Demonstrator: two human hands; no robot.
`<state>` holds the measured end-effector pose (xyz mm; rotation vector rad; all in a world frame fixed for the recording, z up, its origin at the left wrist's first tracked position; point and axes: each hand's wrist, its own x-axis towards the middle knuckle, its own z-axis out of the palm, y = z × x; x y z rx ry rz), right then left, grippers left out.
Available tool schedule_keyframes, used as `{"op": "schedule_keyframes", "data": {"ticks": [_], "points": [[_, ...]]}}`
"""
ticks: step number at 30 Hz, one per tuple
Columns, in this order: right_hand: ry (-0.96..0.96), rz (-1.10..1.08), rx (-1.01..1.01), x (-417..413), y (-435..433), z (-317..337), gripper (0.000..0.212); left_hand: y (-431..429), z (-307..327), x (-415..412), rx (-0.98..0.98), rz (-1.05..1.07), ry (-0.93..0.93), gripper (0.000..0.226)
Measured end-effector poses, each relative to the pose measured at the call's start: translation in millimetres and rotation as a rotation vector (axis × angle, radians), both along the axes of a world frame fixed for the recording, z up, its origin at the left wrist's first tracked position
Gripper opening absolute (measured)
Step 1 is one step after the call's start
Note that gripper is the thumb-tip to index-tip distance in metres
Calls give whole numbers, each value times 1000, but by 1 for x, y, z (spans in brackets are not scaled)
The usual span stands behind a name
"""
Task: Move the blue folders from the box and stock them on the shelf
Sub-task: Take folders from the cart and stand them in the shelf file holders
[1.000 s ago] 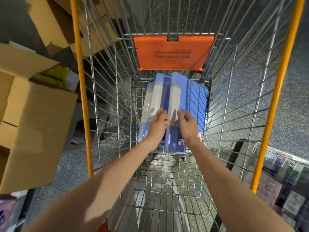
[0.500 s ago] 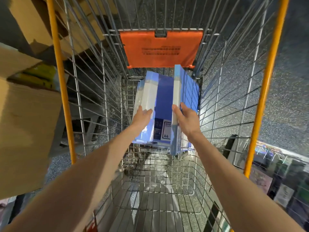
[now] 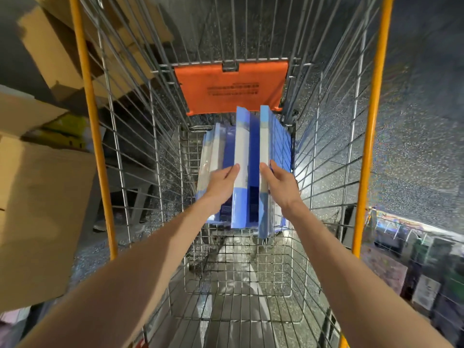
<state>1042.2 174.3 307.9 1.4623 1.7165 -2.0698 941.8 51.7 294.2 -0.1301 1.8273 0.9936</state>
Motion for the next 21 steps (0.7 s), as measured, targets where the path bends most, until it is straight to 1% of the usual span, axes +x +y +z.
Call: {"op": "schedule_keyframes", "data": {"ticks": [1,2,3,6,8,10,11,13,14,15,16,18,19,21], "points": [[5,-8,-5,1,0,0,74,4,5,1,14,2,-32,44],[5,-21,-18,0,0,4,74,7,9,1,13,-3,-64,53],[0,-33,-44,0,0,4,73,10,15,3,7,-20,-89,57],[-28,-41,-97,2,-5,14,71,14,33,10,51,-45,-179,53],[-58,-50,-107,5,-9,21,72,10,44,13,81,-56,-185,50],[-82,-50,-97,5,-12,37,72,3,57,15,95,-88,-188,54],[-107,-55,-88,3,-14,44,76,1,61,16,95,-101,-191,55],[-151,-92,-53,5,-17,58,102,-4,75,19,119,-90,-215,49],[-158,-105,-18,6,-20,69,109,-7,84,20,138,-100,-226,44],[-162,-108,24,10,-22,71,105,-9,89,22,151,-130,-228,45],[-159,-105,82,14,-23,74,94,-11,97,22,159,-169,-232,51],[-158,-100,192,21,-27,90,60,-18,113,20,159,-240,-245,64],[-153,-100,250,24,-30,102,48,-22,125,17,177,-272,-244,67],[-119,-103,313,28,-37,128,41,-27,144,15,208,-295,-232,69]]}}
